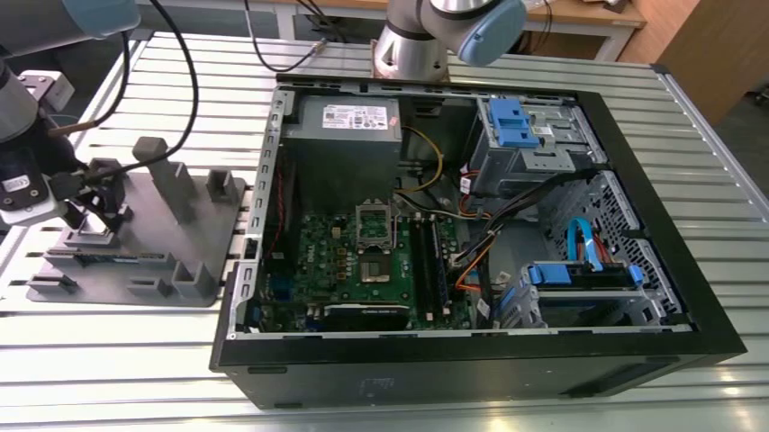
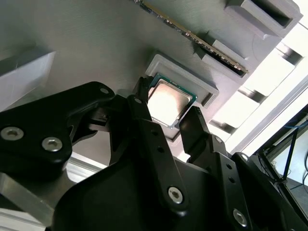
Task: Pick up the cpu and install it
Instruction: 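Pick up the cpu and move it towards the insertion slot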
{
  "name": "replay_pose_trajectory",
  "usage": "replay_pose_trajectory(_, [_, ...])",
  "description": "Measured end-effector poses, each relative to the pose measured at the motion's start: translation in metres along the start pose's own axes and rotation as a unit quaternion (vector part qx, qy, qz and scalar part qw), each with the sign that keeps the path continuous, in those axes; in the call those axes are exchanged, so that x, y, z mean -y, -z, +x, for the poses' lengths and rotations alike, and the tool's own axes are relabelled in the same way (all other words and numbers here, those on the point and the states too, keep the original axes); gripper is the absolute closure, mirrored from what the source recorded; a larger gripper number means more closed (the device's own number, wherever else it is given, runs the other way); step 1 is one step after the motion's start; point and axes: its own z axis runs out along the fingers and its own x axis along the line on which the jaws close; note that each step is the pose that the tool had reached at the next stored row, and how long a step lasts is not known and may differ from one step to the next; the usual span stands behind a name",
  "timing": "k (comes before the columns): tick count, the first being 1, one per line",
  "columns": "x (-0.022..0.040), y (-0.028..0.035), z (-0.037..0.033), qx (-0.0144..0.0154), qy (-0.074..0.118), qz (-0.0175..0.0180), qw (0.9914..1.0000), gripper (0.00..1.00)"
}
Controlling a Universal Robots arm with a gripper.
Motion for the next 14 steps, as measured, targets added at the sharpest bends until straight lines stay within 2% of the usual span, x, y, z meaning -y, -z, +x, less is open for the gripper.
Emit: replay_pose_trajectory(14, [0.0001,-0.0037,0.0001,-0.0001,0.0,0.0,1.0,0.47])
